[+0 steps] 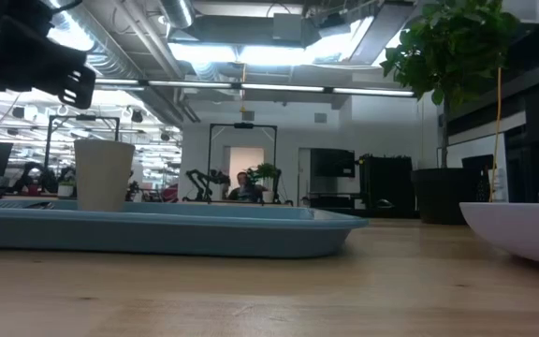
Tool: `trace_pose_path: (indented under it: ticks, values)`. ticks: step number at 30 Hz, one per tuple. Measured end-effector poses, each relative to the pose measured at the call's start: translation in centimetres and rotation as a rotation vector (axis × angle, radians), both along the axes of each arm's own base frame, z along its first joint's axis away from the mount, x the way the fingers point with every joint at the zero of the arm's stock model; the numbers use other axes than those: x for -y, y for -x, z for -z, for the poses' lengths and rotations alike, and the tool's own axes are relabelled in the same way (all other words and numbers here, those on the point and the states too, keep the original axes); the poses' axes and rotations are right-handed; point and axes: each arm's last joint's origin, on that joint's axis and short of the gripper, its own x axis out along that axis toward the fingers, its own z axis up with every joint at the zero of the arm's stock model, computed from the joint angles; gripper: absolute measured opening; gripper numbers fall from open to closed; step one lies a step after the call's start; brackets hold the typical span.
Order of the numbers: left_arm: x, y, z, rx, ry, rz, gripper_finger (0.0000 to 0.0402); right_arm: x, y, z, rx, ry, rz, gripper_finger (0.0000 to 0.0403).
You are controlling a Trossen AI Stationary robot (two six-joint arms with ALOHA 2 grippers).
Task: Pick and place plate/cup/fork/spoon on tray
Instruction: Put the light purple plate on the blue tray
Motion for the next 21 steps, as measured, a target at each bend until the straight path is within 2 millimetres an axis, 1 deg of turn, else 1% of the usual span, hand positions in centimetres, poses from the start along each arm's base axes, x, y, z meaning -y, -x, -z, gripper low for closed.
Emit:
trace_pose_path:
  ticks: [2,4,7,9,12,14,16,18,21]
  values:
    - [-0.2,-0.1,0.0,0.000,-0.002,-0.025,0.0000,-0.3,-0.1,-1.0,0.038,0.030,-0.057,0.0115]
    - [-0.5,-0.1,0.0,0.000,-0.006,-0.049,0.0000,-0.5,-0.5,-1.8,0.026,0.046,-0.069,0.0115]
    - [-0.6,-0.1,0.0,0.006,-0.039,-0.064,0.0000,-1.0,-1.7,-2.4,-0.104,0.069,-0.031,0.0115]
    - [-0.6,-0.1,0.0,0.006,-0.048,-0.071,0.0000,-1.2,-2.7,-2.8,-0.270,0.058,0.035,0.0115]
    - [-0.6,-0.1,0.0,0.006,-0.048,-0.076,0.0000,-1.3,-4.1,-3.3,-0.626,0.022,0.183,0.0115]
    - [-0.6,-0.1,0.0,0.006,-0.048,-0.082,0.0000,-1.1,-4.4,-3.3,-0.886,0.001,0.284,0.0115]
    - [-0.6,-0.1,0.0,0.006,-0.048,-0.081,0.0000,-0.8,-4.2,-3.2,-1.104,-0.031,0.379,0.0115]
    - [-0.6,-0.1,0.0,0.006,-0.048,-0.083,0.0000,-0.5,-3.9,-3.2,-1.251,-0.049,0.474,0.0115]
    - [-0.6,-0.1,0.0,0.007,-0.048,-0.083,0.0000,-0.1,-3.3,-2.6,-1.390,0.020,0.552,0.0115]
